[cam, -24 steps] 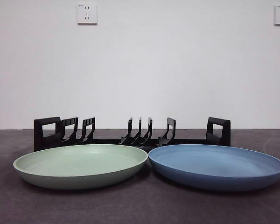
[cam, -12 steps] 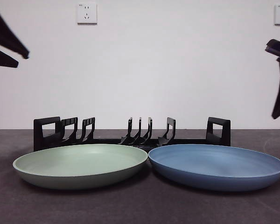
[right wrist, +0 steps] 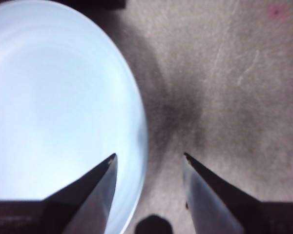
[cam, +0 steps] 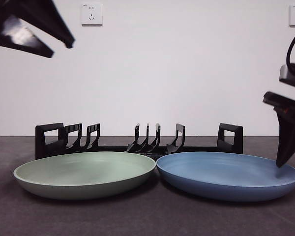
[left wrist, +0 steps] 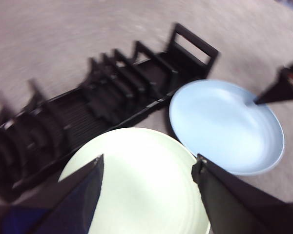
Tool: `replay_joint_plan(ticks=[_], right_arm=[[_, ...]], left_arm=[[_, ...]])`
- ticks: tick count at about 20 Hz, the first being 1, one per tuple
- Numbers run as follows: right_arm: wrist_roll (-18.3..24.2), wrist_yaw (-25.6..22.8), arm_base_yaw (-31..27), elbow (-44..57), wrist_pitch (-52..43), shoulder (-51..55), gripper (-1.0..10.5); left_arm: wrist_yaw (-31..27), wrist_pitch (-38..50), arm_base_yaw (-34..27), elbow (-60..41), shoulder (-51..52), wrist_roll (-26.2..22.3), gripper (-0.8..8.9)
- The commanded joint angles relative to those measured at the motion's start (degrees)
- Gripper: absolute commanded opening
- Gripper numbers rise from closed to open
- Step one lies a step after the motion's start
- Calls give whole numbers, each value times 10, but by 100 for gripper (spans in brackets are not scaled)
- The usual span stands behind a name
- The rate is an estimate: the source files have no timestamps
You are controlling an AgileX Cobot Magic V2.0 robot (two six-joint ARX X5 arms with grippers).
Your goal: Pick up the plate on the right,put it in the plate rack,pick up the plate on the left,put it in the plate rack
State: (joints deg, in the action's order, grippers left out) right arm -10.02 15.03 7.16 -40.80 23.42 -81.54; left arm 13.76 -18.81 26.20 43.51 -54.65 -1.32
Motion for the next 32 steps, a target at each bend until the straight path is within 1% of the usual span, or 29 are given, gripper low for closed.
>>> replay_joint_plan(ticks=[1, 3, 5, 6, 7, 10, 11, 13, 16, 18, 19, 23, 26, 27, 28, 32], right_arm=[[4, 2, 0, -1, -19, -15, 204], [3, 12, 0, -2, -22, -23, 97], [2, 27, 0, -2, -22, -32, 86], [1, 26, 0, -2, -22, -33, 57], [0, 27, 0, -2, -22, -33, -12], [-3, 18, 0, -2, -22, -33, -17], [-10, 10, 0, -2, -21, -33, -17], [-14, 11, 0, -4, -20, -28, -17], [-31, 11, 0, -9, -19, -3, -17], [-40, 12, 0, -11, -18, 23, -17], [-45, 14, 0, -14, -11, 37, -17], [-45, 16, 14, -52, 53, 52, -17], [-45, 16, 51, -92, 91, 52, -17], [-45, 16, 66, -105, 102, 52, -17], [-45, 16, 80, -117, 115, 52, -17], [-45, 16, 130, -156, 149, 52, -17]], left_arm=[[-21, 12, 37, 0, -16, -33, 313], [-33, 12, 62, 0, -31, -34, 313], [-33, 13, 82, 0, -48, -34, 313], [-34, 13, 90, 0, -55, -35, 313], [-34, 14, 96, 0, -60, -35, 313], [-41, 14, 111, 0, -71, -38, 313], [-47, 13, 117, 0, -72, -47, 313], [-47, 14, 131, 0, -72, -61, 314], [-48, 14, 160, 0, -72, -87, 315], [-50, 14, 187, 0, -72, -118, 315], [-63, 14, 204, 0, -72, -141, 315], [-132, 12, 269, 0, -72, -234, 314], [-196, 10, 322, 0, -73, -323, 314], [-212, 10, 335, 0, -75, -346, 314], [-218, 8, 345, 0, -78, -361, 314], [-230, -12, 357, 0, -83, -376, 314]])
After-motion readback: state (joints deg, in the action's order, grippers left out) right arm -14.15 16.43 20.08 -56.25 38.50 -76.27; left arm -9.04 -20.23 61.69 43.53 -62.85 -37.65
